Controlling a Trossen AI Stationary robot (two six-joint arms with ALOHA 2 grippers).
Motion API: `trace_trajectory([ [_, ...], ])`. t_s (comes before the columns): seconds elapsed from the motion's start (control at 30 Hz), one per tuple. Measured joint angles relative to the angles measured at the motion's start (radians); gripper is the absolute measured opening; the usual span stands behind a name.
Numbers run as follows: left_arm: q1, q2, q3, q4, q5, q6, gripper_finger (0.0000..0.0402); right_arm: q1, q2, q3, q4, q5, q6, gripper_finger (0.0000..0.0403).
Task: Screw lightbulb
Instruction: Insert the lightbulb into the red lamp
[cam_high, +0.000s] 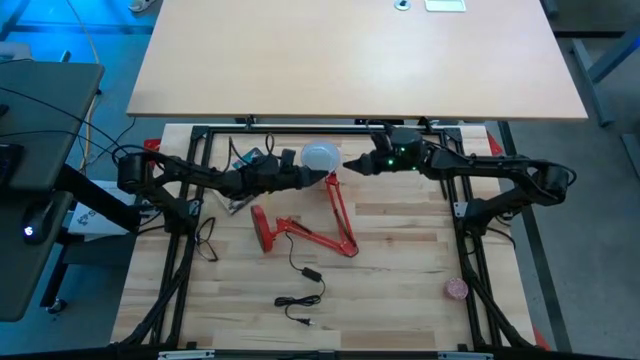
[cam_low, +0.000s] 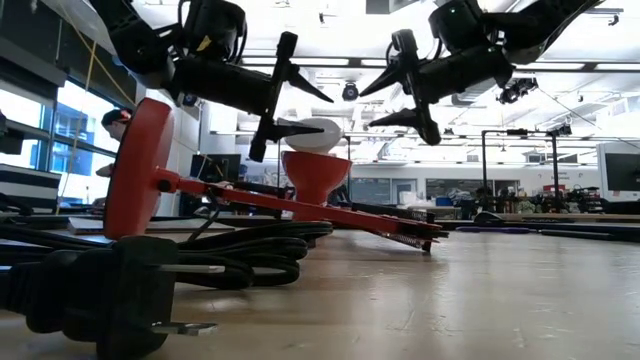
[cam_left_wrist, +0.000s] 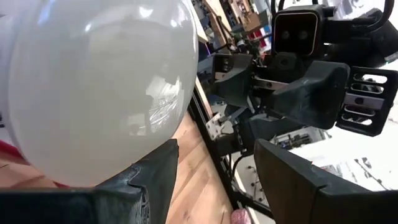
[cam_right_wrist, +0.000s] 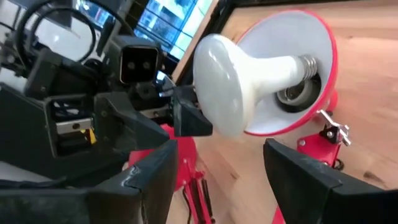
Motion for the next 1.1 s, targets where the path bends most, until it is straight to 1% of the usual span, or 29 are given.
trace_trajectory([
  [0.33,0.029,0.0,0.0,0.028,0.017,-0.088,0.0204,-0.004,0.0,0.0,0.026,-0.008,0.066,0.0227],
  [0.53,0.073,-0.001,0.0,0.068,0.013,-0.085,0.0204,-0.004,0.0,0.0,0.047,-0.008,0.071,0.0227],
  [0.7,0.103,-0.002,0.027,0.057,0.03,-0.085,0.0204,-0.004,0.0,0.0,0.06,-0.004,0.083,0.0227],
  [0.9,0.109,-0.002,0.085,0.059,0.041,-0.063,0.0204,-0.004,-0.001,0.0,0.08,0.0,0.086,0.0227],
  [1.1,0.11,-0.002,0.108,0.057,0.042,-0.046,0.0204,-0.004,-0.001,0.0,0.08,0.0,0.086,0.0227],
])
